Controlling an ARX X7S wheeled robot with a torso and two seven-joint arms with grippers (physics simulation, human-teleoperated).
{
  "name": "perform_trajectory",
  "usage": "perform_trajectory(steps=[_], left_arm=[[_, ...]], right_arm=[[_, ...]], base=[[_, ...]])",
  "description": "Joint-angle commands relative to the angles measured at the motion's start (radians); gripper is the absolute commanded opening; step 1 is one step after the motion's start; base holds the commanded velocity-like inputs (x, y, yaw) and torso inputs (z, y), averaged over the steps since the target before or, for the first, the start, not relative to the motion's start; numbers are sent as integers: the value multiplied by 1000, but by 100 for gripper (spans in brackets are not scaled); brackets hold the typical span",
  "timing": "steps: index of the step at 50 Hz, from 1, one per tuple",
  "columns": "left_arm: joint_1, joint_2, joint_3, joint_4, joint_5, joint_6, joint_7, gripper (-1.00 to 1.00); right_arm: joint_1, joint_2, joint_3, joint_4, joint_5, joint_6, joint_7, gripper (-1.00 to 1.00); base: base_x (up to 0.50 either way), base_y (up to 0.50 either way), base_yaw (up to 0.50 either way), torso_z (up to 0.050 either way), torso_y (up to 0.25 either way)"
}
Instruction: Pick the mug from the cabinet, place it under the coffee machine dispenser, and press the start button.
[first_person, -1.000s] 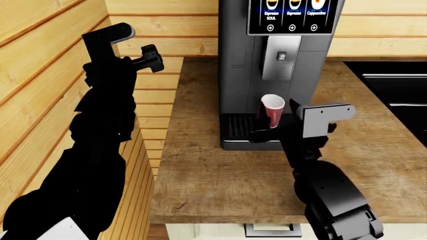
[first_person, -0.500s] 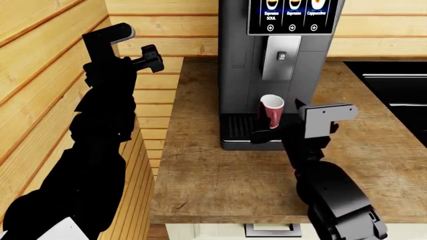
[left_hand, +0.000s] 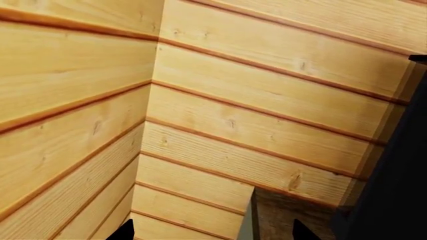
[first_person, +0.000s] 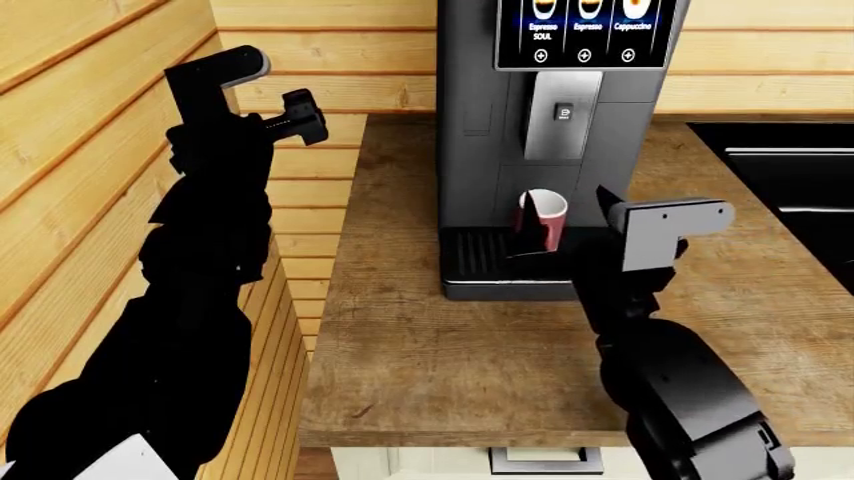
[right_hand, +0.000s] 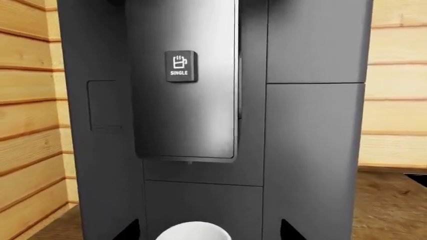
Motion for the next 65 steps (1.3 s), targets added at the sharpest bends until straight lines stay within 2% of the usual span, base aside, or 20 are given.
perform_trajectory(steps=[1,9,10,26,51,65], left_arm=[[1,0,-1,0,0,2,1,100],[1,0,0,0,0,2,0,100],[1,0,0,0,1,2,0,100],[1,0,1,0,1,3,-1,100],[1,0,5,0,1,1,-2,100],[1,1,7,0,0,4,-6,100]], right_arm=[[-29,30,20,-119,46,42,34,100],[-62,62,45,-229,95,92,85,100],[-66,64,48,-235,99,95,90,-100],[-108,89,64,-345,152,133,133,-100],[47,72,84,-365,245,259,206,-100],[137,66,69,-370,298,393,291,-100]], base=[[0,0,0,0,0],[0,0,0,0,0],[0,0,0,0,0],[0,0,0,0,0],[0,0,0,0,0],[0,0,0,0,0]])
